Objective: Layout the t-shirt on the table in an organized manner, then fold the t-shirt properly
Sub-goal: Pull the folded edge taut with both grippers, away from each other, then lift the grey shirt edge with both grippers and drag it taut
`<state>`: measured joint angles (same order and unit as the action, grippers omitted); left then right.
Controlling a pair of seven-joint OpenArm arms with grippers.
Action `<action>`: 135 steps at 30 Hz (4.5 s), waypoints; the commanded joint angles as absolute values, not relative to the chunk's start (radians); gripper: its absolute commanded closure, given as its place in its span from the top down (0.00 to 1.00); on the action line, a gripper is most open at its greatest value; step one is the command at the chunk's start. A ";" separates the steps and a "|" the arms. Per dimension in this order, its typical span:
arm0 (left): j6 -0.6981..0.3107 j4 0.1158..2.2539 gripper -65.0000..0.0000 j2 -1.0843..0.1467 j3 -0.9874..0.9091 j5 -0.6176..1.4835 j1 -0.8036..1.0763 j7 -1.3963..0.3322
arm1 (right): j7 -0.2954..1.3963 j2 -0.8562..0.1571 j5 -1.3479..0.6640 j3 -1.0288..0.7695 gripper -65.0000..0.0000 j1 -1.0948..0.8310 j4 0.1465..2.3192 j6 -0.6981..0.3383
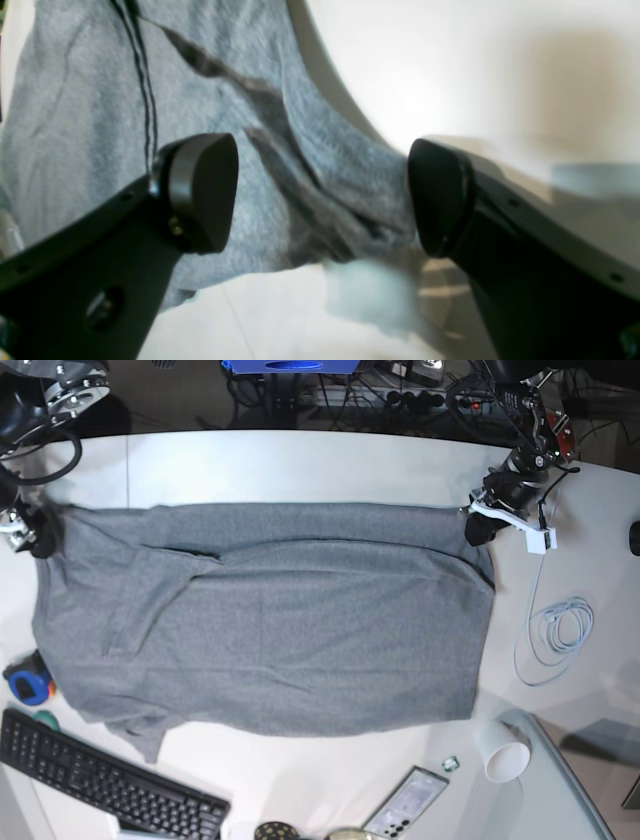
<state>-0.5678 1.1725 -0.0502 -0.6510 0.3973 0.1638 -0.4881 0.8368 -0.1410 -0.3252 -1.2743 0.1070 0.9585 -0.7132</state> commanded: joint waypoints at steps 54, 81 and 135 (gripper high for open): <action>-0.558 1.187 0.00 -0.094 -0.650 0.390 0.154 -0.495 | 1.033 -0.120 -0.277 -0.943 0.77 -0.062 1.122 -0.698; -0.558 1.187 0.00 -0.096 -0.650 0.390 0.162 -0.495 | 0.895 -0.117 -0.278 -0.952 0.59 -0.045 1.125 -0.698; -0.486 1.715 0.00 -0.096 -0.639 0.397 0.110 -0.849 | 1.293 -0.171 -0.278 -0.889 0.01 0.206 1.478 -0.698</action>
<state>-0.4973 1.6997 -0.0834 -0.6331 0.4007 0.1097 -0.8642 1.3003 -0.1478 -0.2874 -0.8837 0.1913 1.4597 -0.6971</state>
